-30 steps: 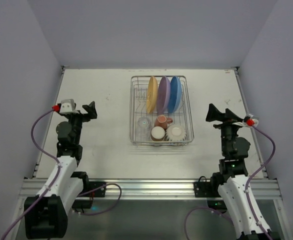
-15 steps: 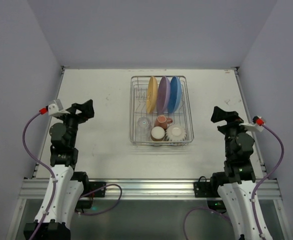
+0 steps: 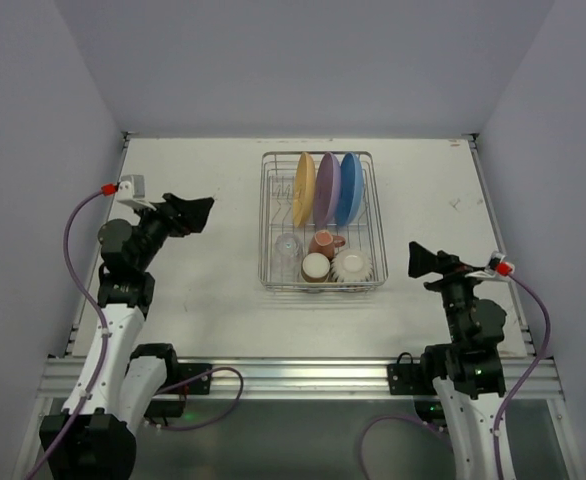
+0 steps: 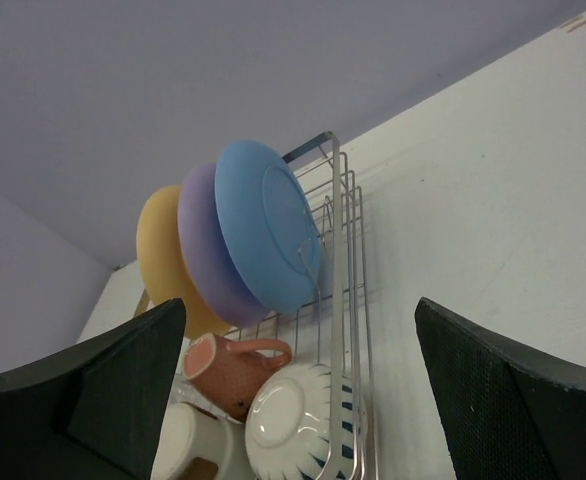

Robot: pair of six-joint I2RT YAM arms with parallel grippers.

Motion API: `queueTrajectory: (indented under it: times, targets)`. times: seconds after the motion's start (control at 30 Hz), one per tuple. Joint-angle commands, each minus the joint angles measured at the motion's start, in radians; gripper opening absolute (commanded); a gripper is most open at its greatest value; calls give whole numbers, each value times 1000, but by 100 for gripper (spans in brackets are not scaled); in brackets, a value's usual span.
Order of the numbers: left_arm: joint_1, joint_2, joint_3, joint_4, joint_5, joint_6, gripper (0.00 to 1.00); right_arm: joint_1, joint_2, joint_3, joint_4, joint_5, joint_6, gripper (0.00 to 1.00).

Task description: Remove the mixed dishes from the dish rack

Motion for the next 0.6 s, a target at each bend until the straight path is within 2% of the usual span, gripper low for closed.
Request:
queueTrajectory:
  times: [0.0, 0.17, 0.33, 0.57]
  targets:
    - [4, 45, 62, 19, 139, -10, 100, -1, -14, -28, -1, -88, -33, 99]
    - [-50, 95, 105, 32, 84, 1, 100, 1, 51, -42, -26, -66, -38, 99]
    - [-221, 197, 164, 22, -22, 84, 100, 1, 135, -92, 48, -150, -38, 99]
    - [-266, 344, 215, 86, -42, 48, 100, -1, 154, -126, 80, -146, -13, 99]
